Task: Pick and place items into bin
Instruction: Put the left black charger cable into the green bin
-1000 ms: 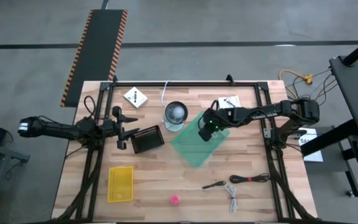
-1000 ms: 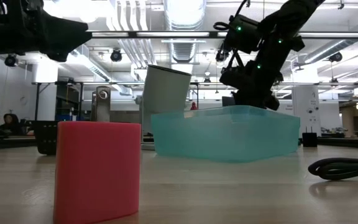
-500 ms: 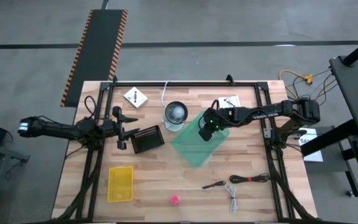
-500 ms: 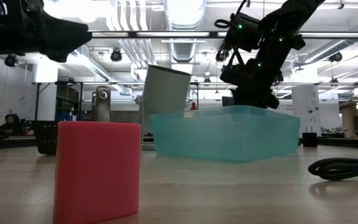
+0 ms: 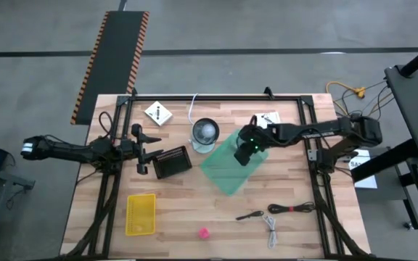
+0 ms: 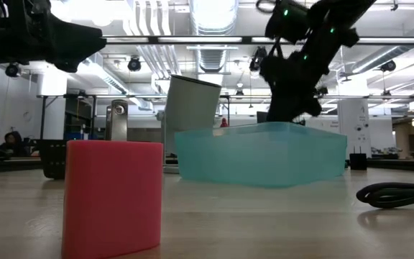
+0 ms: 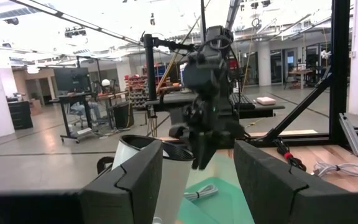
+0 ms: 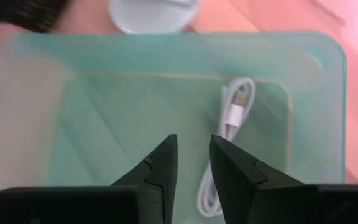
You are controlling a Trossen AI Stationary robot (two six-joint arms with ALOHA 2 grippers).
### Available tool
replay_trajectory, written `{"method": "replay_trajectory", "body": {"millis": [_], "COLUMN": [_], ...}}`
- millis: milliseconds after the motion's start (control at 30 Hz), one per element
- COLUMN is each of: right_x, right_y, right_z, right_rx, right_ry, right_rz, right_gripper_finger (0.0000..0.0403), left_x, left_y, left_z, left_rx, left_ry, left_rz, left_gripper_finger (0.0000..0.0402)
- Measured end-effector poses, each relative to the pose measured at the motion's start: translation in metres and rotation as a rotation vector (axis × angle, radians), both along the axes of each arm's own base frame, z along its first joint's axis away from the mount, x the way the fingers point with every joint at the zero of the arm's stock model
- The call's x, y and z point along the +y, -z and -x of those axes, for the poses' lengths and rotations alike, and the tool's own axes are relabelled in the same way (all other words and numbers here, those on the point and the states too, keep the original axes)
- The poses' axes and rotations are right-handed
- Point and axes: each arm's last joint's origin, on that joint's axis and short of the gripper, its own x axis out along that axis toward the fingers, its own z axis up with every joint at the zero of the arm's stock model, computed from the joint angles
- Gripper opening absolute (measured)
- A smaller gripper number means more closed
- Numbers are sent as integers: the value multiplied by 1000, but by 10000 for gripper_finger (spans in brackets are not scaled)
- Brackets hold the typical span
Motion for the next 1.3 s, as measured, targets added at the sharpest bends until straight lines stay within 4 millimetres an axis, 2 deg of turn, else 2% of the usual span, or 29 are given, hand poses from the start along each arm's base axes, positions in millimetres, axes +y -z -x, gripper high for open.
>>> {"method": "replay_trajectory", "body": {"millis": [167, 400, 633, 833, 1033, 1133, 1300], "right_x": [21, 67, 104, 126, 154, 164, 173], "right_y": [-22, -43, -53, -52, -40, -31, -16], "right_z": [6, 16, 29, 34, 38, 37, 34], "right_rx": [-74, -150, -213, -217, -182, -151, -86], "right_ry": [-135, -245, -403, -501, -702, -720, -663], "right_rz": [80, 265, 271, 249, 84, 69, 10], "right_gripper_finger": [79, 79, 79, 79, 81, 98, 151], "left_x": [0, 0, 0, 0, 0, 0, 0], "left_y": [0, 0, 0, 0, 0, -1, -1], "left_z": [0, 0, 0, 0, 0, 0, 0], "left_rx": [-1, -2, -4, -5, -6, -6, -11], "left_ry": [0, 0, 0, 0, 1, 0, 1], "left_rz": [0, 0, 5, 4, 4, 5, 5], "left_gripper_finger": [183, 183, 183, 183, 183, 183, 183]}}
